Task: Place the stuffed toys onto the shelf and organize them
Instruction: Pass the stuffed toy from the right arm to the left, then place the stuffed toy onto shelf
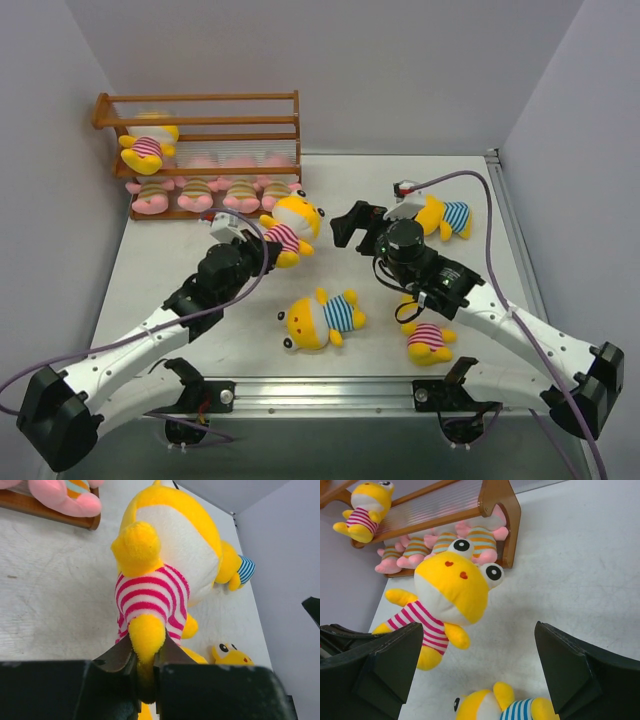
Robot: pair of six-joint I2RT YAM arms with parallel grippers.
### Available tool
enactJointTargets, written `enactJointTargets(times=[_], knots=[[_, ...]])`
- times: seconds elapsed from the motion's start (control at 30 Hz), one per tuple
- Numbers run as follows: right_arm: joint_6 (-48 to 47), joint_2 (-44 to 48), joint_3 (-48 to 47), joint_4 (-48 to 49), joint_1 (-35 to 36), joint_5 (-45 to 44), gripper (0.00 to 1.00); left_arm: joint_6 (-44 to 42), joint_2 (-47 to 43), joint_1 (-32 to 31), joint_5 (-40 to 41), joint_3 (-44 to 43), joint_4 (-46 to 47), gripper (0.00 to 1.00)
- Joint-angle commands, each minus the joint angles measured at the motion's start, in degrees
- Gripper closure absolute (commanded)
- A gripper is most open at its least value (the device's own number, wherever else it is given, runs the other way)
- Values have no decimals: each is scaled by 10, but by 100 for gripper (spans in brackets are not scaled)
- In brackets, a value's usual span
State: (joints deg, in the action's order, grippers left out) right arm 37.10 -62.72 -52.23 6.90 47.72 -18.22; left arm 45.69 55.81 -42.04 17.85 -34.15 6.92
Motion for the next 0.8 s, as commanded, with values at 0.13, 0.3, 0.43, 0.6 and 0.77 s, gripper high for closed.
enactJointTargets(times=[0.13,0.3,0.43,0.6,0.77], knots=[[-69,76,-32,-8,-1,-29,1,20,-77,124,-109,5,-11,98],[-99,107,-20,-7,-2,-50,1,7,-87,268,-178,-13,-34,98],[-110,121,-16,-11,-2,-52,1,21,-67,367,-260,-33,-15,97],[-124,133,-12,-15,-2,-57,1,26,-18,436,-309,-75,13,98],[-143,148,-12,-21,-4,-66,1,54,34,484,-335,-107,48,98]])
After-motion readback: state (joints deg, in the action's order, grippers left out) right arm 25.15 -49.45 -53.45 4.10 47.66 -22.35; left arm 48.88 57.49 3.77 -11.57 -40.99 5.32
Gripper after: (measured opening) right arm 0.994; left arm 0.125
